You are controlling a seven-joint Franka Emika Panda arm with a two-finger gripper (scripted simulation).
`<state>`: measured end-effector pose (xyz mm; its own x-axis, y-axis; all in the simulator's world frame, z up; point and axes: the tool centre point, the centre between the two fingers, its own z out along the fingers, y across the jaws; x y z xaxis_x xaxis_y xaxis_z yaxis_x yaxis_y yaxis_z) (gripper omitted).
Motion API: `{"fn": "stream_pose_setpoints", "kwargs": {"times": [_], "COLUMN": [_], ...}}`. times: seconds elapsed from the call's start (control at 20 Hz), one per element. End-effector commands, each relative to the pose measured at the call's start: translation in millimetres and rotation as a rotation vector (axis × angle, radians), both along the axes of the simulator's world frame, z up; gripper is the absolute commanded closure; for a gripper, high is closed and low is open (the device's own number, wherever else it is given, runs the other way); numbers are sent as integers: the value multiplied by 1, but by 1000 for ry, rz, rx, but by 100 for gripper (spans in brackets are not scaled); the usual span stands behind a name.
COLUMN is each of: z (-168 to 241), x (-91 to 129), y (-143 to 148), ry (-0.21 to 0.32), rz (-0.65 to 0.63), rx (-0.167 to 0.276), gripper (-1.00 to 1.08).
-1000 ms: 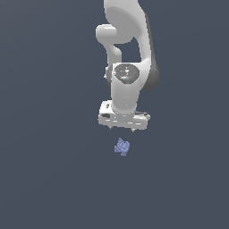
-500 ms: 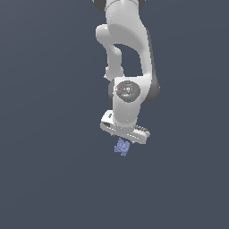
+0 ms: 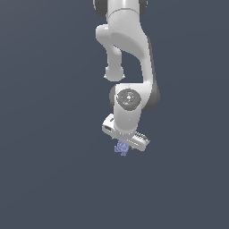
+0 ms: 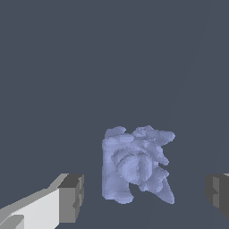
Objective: Pick up the object and move it to a goal position.
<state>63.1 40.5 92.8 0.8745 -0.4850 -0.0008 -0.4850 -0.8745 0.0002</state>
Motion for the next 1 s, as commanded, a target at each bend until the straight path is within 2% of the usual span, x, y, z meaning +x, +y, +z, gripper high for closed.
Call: {"fn": "stream_pose_setpoints", "kwargs": {"times": [0.0, 0.25, 0.7, 0.95], "z": [-1, -5, -46, -52], "x": [1, 1, 0, 1], "y": [0, 0, 0, 0], "ry": [-1, 0, -1, -1], "rz": [-11, -7, -11, -12], "rx": [0, 0, 0, 0], "gripper": [-92, -92, -92, -92]}}
